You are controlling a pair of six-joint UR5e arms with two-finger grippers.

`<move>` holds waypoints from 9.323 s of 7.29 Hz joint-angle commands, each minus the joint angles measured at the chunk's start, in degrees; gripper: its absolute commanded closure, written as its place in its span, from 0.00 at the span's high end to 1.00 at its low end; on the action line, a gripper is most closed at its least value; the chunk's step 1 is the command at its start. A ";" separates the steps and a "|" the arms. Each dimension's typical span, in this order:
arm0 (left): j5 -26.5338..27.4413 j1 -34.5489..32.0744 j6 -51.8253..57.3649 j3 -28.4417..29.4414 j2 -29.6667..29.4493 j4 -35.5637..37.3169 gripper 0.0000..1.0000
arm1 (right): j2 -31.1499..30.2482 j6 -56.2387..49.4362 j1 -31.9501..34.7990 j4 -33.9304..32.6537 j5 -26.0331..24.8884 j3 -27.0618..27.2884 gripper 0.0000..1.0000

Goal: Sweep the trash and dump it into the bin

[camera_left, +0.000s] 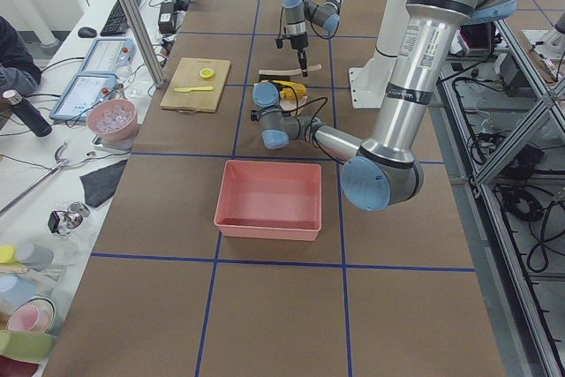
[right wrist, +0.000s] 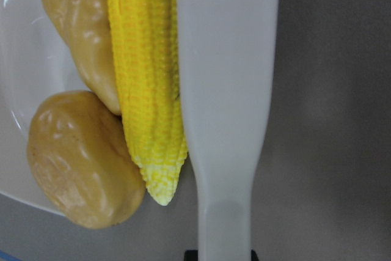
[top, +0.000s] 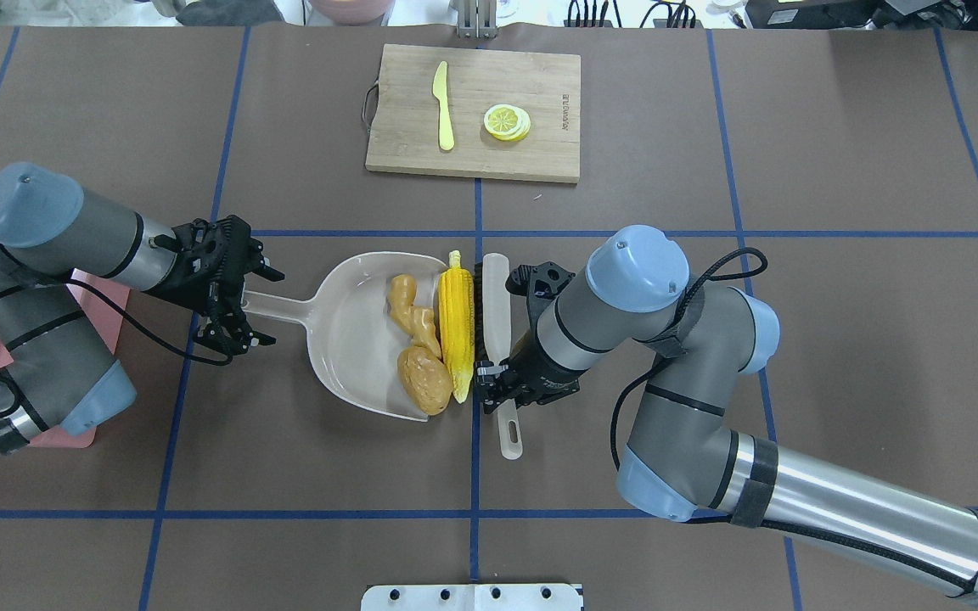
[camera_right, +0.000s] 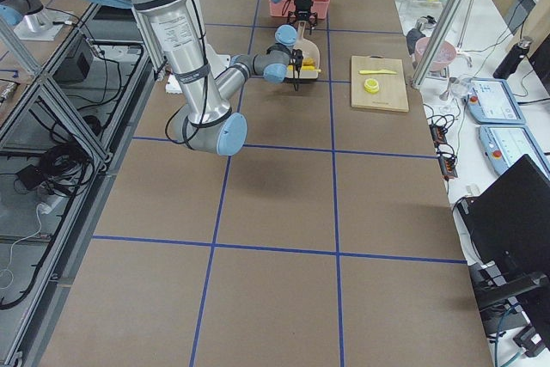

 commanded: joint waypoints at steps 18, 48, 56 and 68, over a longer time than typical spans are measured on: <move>-0.18 0.06 0.09 -0.44 1.06 -0.07 0.74 | 4.74 12.51 -7.10 13.20 -8.52 -1.83 0.00; -0.53 0.06 -0.62 -0.88 1.32 -1.31 0.00 | -21.89 -43.29 15.21 -34.58 -4.19 21.38 0.00; -0.44 0.06 -0.61 -0.70 1.32 -1.31 0.06 | -10.47 -35.84 8.55 -33.53 -4.66 10.65 0.00; 0.18 -0.03 0.00 -0.97 1.41 -1.39 0.21 | -9.22 -12.20 -6.38 -20.98 -4.22 16.70 0.00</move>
